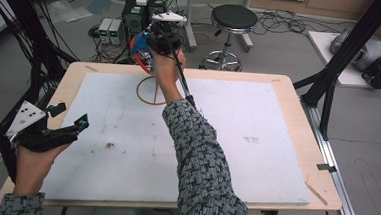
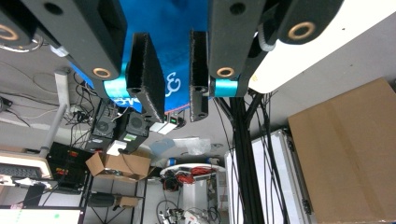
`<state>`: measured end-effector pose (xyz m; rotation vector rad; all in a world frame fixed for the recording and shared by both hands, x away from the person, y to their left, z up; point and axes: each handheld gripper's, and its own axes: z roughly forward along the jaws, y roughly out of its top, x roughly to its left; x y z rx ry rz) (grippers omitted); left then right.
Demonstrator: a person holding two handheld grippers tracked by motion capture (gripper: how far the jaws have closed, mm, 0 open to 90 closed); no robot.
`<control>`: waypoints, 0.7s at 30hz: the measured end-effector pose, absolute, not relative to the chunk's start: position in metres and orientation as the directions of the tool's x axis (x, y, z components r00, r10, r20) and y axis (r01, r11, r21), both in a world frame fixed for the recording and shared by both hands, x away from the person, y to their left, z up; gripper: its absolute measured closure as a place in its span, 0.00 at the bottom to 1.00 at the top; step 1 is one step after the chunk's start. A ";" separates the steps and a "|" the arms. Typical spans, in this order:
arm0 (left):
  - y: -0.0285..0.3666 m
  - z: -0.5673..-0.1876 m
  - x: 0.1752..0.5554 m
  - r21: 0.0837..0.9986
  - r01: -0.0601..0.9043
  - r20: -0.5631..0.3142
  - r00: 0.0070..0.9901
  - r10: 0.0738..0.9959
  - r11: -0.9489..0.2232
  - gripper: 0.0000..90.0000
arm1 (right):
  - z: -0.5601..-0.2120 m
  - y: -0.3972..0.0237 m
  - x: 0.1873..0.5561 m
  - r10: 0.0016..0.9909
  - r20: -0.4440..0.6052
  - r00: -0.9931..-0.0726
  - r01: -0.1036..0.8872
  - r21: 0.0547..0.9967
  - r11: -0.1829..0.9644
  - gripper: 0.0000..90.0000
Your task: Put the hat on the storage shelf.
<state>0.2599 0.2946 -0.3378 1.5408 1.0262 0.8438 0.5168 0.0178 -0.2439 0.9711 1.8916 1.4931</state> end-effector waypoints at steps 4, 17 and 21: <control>0.295 -0.338 0.260 0.980 0.181 0.003 0.383 0.924 -0.078 0.23 | -0.243 0.013 0.515 0.803 0.022 -0.596 0.198 0.973 0.121 0.80; 0.291 -0.338 0.262 0.980 0.180 0.005 0.391 0.920 -0.082 0.23 | -0.232 -0.028 0.506 0.824 0.038 -0.565 0.190 0.978 0.085 0.67; 0.289 -0.338 0.263 0.979 0.181 0.010 0.397 0.918 -0.089 0.23 | -0.232 -0.047 0.502 0.838 0.042 -0.545 0.192 0.979 0.075 0.63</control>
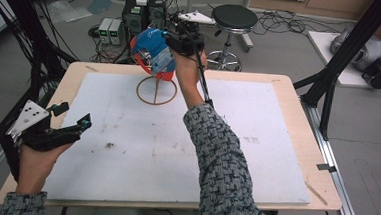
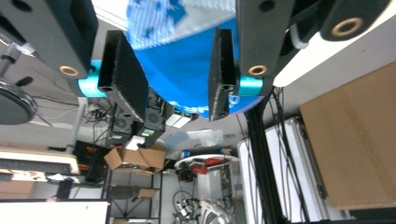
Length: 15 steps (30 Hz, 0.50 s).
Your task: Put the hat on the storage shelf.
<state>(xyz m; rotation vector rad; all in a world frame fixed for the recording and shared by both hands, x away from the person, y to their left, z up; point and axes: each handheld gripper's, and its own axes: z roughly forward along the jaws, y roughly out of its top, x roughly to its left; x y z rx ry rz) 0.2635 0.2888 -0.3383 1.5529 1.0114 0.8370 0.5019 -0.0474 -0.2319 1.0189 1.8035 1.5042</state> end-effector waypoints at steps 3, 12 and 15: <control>0.288 -0.339 0.265 0.979 0.185 0.007 0.397 0.918 -0.088 0.23 | -0.233 -0.063 0.497 0.849 0.046 -0.527 0.187 0.980 0.063 0.62; 0.282 -0.340 0.270 0.979 0.182 0.010 0.407 0.913 -0.092 0.23 | -0.240 -0.109 0.483 0.879 0.022 -0.476 0.176 0.982 0.071 0.56; 0.280 -0.341 0.272 0.978 0.186 0.008 0.410 0.912 -0.092 0.23 | -0.242 -0.124 0.479 0.886 0.023 -0.463 0.196 0.978 0.077 0.50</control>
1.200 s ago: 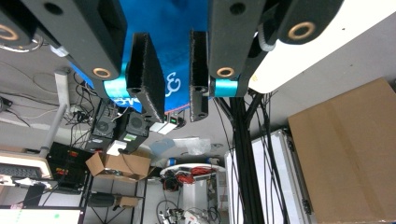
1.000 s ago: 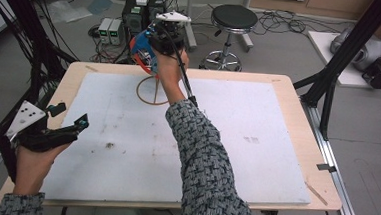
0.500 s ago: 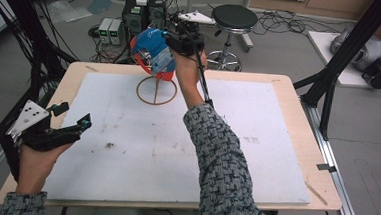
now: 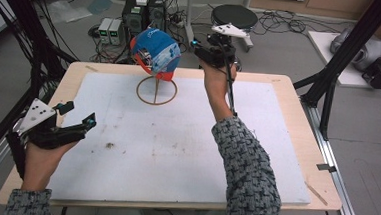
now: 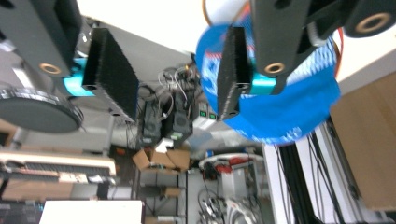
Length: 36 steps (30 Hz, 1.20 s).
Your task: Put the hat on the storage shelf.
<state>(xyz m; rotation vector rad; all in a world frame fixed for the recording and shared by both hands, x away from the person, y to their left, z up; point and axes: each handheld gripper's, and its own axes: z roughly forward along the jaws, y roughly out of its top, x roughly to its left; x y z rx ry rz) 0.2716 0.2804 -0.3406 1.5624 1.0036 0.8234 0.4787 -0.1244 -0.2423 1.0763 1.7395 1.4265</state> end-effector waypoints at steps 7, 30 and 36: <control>0.276 -0.342 0.275 0.976 0.192 0.010 0.419 0.908 -0.100 0.23 | -0.250 -0.158 0.463 0.903 0.021 -0.429 0.177 0.982 0.061 0.40; 0.275 -0.345 0.277 0.974 0.202 0.008 0.422 0.907 -0.102 0.23 | -0.282 -0.213 0.391 0.912 -0.025 -0.408 0.153 0.984 0.096 0.12; 0.275 -0.347 0.278 0.973 0.207 0.007 0.418 0.908 -0.103 0.23 | -0.293 -0.230 0.370 0.905 -0.004 -0.426 0.138 0.988 0.070 0.12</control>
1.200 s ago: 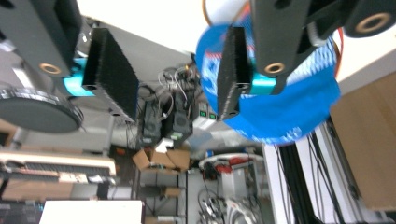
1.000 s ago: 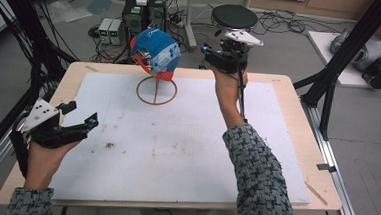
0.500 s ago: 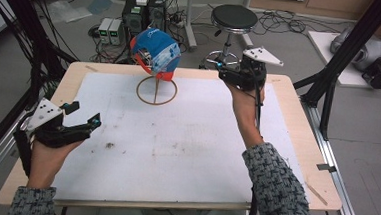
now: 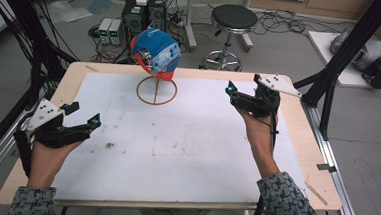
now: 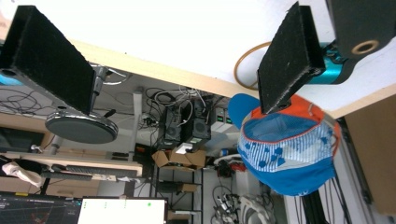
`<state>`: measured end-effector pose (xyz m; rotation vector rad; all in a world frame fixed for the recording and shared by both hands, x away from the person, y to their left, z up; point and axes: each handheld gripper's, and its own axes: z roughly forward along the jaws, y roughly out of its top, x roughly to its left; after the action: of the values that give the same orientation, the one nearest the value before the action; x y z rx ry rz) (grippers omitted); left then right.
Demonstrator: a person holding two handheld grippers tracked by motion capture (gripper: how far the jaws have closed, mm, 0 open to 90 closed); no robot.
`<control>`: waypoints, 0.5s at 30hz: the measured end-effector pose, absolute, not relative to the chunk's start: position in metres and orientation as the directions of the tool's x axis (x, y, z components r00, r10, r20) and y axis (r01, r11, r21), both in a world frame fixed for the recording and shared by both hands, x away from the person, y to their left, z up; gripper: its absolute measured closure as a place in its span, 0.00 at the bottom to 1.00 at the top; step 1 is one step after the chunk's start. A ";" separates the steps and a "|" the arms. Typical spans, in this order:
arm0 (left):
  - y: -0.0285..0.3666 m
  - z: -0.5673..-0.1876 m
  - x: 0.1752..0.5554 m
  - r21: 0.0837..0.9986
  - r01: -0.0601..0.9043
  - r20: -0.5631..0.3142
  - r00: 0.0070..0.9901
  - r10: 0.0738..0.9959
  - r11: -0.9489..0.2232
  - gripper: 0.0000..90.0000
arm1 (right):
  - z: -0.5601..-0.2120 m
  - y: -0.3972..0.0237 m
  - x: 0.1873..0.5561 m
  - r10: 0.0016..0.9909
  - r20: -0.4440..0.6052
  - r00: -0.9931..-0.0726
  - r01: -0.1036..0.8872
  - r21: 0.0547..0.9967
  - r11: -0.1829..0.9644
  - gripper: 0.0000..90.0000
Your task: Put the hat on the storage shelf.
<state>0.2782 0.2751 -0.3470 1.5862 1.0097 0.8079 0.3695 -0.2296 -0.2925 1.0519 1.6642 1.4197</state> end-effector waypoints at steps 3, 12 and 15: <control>0.273 -0.347 0.278 0.973 0.206 0.008 0.419 0.908 -0.103 0.23 | -0.301 -0.237 0.360 0.909 -0.009 -0.417 0.130 0.989 0.069 0.12; 0.272 -0.349 0.279 0.972 0.209 0.008 0.419 0.908 -0.105 0.23 | -0.328 -0.250 0.344 0.912 0.037 -0.409 0.150 0.988 0.028 0.12; 0.273 -0.350 0.279 0.973 0.208 0.009 0.414 0.910 -0.104 0.23 | -0.337 -0.252 0.340 0.914 0.032 -0.404 0.154 0.987 0.034 0.12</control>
<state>0.2792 0.2727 -0.3498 1.5865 1.0139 0.8117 0.3399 -0.2522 -0.3370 1.0993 1.6388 1.4319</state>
